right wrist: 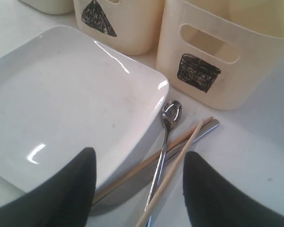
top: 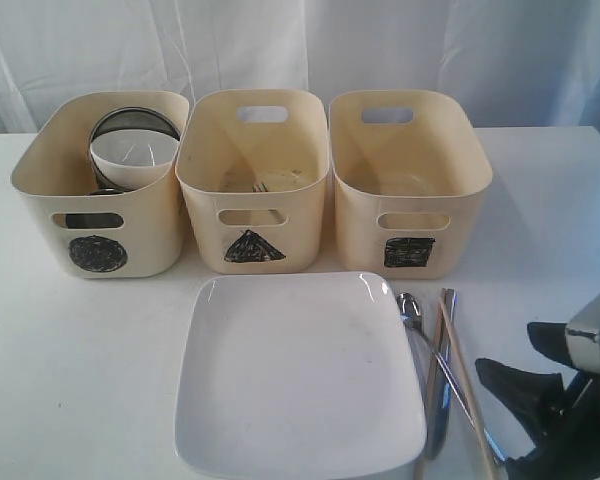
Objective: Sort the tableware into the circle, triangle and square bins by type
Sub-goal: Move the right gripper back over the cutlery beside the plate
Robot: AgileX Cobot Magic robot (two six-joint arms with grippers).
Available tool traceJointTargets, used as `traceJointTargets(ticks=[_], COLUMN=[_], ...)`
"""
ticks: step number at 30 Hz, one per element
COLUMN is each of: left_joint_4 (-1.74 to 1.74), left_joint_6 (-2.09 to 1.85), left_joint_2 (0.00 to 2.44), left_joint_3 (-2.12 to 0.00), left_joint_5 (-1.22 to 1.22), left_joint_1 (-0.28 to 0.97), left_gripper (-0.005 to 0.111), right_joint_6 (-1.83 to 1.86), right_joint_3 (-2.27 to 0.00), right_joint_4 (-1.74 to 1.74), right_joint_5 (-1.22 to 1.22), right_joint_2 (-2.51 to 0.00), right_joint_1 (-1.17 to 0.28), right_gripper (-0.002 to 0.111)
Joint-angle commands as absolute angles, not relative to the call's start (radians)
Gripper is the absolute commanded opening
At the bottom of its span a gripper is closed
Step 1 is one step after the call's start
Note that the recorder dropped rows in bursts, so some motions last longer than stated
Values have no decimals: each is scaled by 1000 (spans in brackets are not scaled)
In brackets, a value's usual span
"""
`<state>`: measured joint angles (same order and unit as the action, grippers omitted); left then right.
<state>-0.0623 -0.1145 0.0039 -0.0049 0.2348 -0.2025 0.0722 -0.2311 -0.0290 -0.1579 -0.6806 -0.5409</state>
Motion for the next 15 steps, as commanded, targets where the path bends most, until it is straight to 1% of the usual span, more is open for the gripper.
traceJointTargets(ticks=[1, 15], left_joint_4=[-73, -73], left_joint_6=[-112, -112], left_joint_2=[0, 0], left_joint_3=[0, 0], left_joint_5=[232, 232], left_joint_1=[-197, -197], left_gripper=[0, 0], right_joint_6=[63, 63], right_joint_3=[-218, -218], right_joint_4=[-35, -35], right_joint_5=[-97, 53], right_joint_2=[-753, -1000], right_joint_1=[-537, -537], right_gripper=[52, 52])
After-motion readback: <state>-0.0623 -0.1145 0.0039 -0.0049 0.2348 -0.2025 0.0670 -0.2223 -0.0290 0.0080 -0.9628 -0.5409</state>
